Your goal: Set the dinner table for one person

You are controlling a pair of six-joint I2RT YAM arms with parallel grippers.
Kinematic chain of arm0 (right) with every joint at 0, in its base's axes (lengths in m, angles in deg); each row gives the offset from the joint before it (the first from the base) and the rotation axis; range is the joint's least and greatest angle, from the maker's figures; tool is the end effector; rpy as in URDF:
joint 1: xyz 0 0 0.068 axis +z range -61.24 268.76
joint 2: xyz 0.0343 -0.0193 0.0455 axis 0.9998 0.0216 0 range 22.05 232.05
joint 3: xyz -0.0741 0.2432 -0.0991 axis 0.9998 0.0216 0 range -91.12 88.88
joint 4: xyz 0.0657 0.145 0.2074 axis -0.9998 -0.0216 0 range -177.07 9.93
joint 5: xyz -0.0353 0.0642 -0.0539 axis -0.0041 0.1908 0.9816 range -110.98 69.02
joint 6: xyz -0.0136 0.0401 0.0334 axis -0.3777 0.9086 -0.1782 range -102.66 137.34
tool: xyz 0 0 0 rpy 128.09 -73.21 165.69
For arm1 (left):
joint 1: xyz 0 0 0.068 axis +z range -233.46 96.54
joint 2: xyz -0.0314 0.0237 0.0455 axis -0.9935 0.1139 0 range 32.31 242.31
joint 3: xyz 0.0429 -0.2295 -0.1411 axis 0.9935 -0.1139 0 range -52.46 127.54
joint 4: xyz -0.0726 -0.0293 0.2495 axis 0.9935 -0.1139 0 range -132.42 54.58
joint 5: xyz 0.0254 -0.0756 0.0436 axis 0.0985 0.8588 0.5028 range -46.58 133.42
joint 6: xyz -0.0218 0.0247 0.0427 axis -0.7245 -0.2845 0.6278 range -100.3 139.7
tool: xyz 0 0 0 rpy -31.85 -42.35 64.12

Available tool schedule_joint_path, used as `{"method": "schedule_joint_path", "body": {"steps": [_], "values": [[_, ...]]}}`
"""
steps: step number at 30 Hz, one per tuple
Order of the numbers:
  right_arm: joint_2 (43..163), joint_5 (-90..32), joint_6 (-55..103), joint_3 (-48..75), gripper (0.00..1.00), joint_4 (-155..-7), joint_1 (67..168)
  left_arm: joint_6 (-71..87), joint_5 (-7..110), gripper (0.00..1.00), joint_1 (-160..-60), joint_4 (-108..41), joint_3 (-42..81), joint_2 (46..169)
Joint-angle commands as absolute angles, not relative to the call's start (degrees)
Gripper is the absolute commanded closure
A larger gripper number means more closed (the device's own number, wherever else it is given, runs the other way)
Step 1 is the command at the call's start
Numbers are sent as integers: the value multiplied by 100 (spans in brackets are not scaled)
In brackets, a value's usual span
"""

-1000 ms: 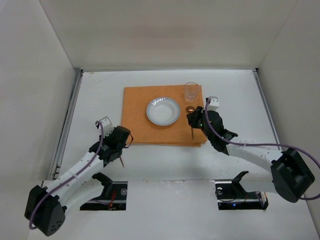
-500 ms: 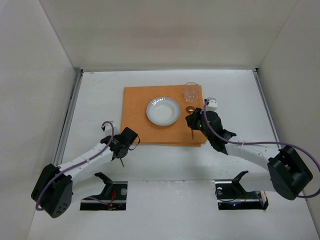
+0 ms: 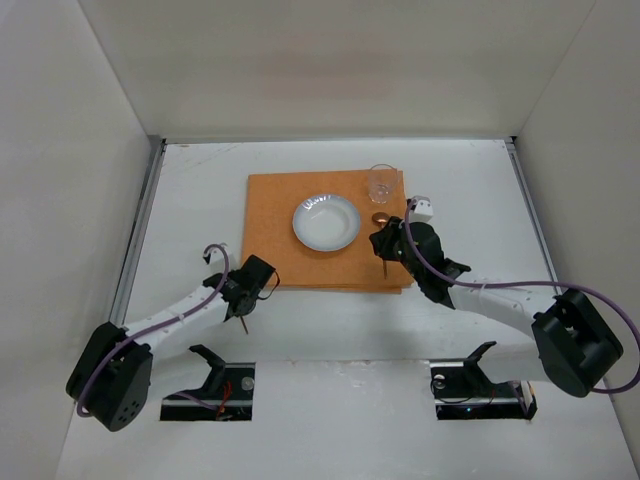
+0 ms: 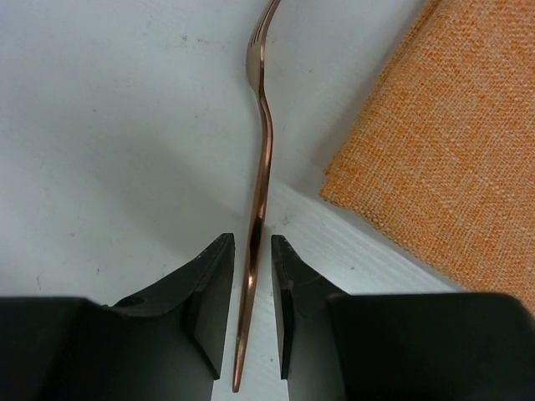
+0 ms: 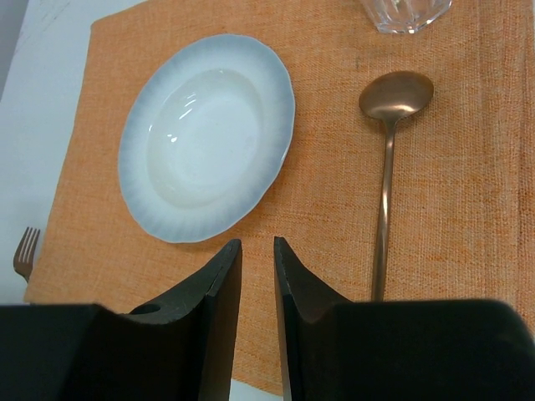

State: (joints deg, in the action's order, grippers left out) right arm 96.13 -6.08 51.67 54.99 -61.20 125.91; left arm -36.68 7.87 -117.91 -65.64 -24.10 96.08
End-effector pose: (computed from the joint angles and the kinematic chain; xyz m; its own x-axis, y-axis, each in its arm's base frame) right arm 0.2244 0.1585 0.2157 -0.4608 0.3347 -0.8220 -0.1608 0.8794 0.4482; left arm 0.1604 -0.0848 0.1634 -0.6344 -0.3863 -0.6695 -0.4802 0.8757 -0.0502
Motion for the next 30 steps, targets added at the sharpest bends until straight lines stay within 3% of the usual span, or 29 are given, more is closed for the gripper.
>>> {"method": "schedule_joint_path", "body": {"steps": [1, 13, 19, 30], "values": [[9632, -674, 5188, 5416, 72, -5775, 12572, -3743, 818, 78, -11751, -6452, -2538, 9620], [9535, -674, 5206, 5478, 72, -5784, 12449, -3594, 871, 89, -11743, -6214, -2556, 9919], [9447, -683, 5206, 5522, 72, -5792, 12379, -3489, 844, 95, -11795, -6477, -2407, 9419], [9333, -621, 5232, 5601, 71, -5775, 12317, -2331, 466, 94, -12076, -7604, -976, 9048]]}}
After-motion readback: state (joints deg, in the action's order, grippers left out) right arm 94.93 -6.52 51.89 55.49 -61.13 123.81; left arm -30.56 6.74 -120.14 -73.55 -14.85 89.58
